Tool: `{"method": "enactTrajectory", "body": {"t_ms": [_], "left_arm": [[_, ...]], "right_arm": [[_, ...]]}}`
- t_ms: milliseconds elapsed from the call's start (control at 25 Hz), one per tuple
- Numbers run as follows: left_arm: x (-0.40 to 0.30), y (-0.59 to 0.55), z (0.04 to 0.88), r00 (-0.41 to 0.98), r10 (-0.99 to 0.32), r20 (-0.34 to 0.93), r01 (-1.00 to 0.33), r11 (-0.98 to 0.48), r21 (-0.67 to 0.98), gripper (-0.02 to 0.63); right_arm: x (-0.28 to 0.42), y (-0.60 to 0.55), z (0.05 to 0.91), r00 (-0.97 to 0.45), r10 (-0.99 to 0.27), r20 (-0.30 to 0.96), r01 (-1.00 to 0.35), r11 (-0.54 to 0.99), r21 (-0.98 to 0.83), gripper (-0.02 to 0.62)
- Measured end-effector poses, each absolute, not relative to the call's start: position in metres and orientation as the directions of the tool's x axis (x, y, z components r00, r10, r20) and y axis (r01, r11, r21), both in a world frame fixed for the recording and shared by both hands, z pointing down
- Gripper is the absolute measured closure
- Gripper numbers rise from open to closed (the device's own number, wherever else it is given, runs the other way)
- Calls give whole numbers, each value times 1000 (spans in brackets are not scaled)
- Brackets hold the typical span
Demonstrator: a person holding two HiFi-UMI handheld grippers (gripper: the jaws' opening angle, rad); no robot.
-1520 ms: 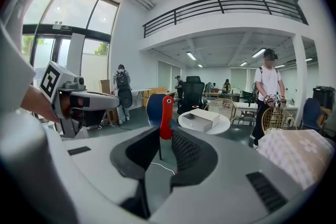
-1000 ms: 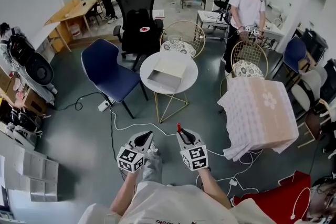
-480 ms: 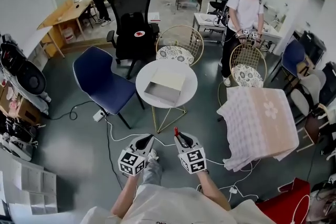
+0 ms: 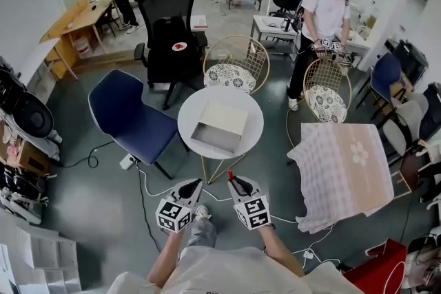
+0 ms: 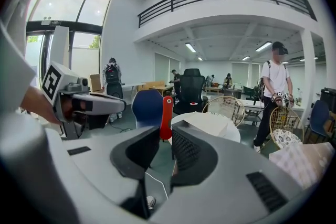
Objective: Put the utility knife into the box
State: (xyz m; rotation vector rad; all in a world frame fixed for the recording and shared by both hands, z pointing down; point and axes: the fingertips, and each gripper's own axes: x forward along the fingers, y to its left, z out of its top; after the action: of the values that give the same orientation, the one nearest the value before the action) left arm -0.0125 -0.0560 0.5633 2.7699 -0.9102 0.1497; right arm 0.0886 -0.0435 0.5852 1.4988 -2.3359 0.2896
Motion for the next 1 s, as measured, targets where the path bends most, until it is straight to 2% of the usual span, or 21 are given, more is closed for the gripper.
{"method": "enactTrajectory", "body": {"t_ms": [1000], "left_arm": [[-21,-286,556,832,-533,150,-554,-808,203,595]], "right_arm": [[72,-277,575,-359,-834,418,-911,410,37,514]]}}
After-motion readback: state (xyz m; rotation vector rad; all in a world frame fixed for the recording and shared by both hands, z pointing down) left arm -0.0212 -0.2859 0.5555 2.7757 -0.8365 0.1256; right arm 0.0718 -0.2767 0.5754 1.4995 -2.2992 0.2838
